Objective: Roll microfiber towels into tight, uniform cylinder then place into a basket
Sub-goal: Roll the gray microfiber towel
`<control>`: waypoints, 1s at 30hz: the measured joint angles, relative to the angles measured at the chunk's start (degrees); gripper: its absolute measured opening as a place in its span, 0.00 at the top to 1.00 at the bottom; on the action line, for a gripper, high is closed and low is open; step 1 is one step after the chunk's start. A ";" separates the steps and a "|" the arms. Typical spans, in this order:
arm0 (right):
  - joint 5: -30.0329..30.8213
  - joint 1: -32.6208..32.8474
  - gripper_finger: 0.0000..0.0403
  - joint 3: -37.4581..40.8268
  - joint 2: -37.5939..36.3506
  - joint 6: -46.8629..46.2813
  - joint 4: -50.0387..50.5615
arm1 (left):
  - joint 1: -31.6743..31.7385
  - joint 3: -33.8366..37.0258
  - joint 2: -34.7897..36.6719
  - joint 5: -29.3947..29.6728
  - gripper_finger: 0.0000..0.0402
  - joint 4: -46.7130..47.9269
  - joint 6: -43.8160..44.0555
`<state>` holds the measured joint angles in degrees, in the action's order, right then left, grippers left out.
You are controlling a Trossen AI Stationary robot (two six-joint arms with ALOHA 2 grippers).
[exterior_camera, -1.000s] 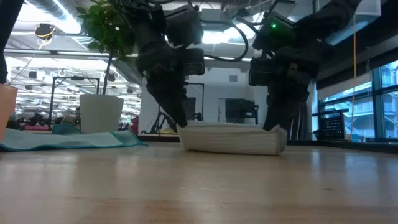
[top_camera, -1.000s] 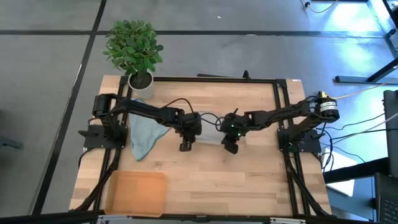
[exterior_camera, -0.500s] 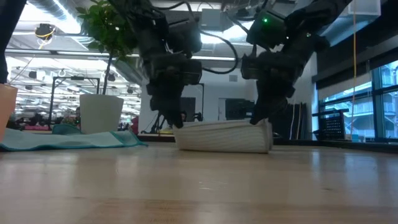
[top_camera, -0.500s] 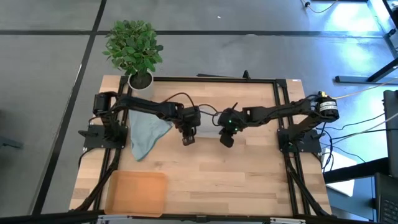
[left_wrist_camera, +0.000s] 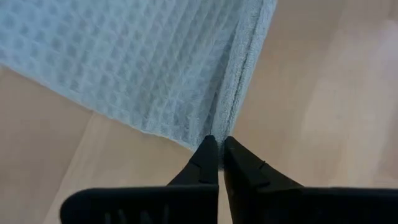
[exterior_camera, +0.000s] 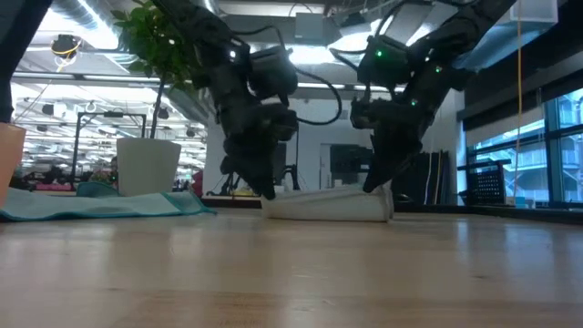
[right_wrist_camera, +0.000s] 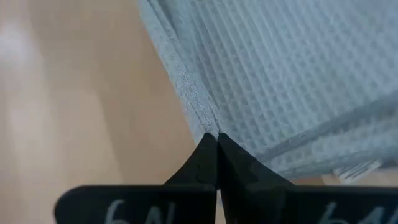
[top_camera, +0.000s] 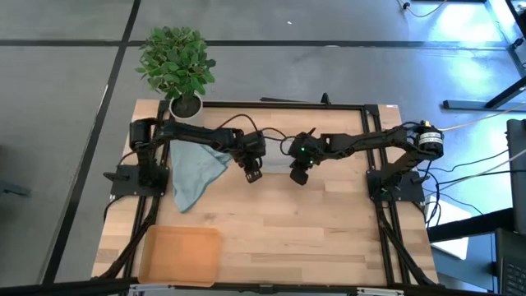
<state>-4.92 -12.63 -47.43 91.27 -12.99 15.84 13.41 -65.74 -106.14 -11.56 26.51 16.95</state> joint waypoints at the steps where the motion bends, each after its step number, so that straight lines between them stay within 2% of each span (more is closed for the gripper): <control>1: -0.07 -0.02 1.00 -0.03 0.31 0.00 -0.04 | 0.00 -0.03 -0.38 -0.10 1.00 -0.24 0.52; 7: -5.98 0.75 1.00 -0.01 0.45 -0.01 0.61 | -1.48 0.03 -0.57 -3.88 1.00 0.08 1.04; 13: -13.32 4.19 1.00 -0.14 0.43 -0.64 1.68 | -6.00 -0.17 -0.55 -10.22 1.00 2.45 1.10; 16: -14.67 6.14 1.00 -0.14 0.26 -2.73 1.79 | -8.64 -0.06 -0.05 -12.34 1.00 2.35 1.01; 18: -14.48 6.96 1.00 -0.18 0.04 -3.32 2.10 | -10.21 -0.08 0.44 -10.42 1.00 1.87 0.68; 20: -13.67 7.22 1.00 -0.50 0.06 -3.73 2.24 | -11.09 0.01 1.45 -6.10 1.00 1.75 0.60; 23: -9.67 7.23 1.00 -1.17 0.07 -4.55 2.89 | -11.23 0.04 1.98 -1.13 1.00 2.21 0.53; 30: -3.49 7.11 1.00 -1.80 0.08 -4.95 2.95 | -10.45 0.05 2.16 4.05 1.00 3.03 0.86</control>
<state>-8.41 -5.52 -49.23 91.35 -17.94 18.79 2.96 -65.69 -103.98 -7.50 29.54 17.80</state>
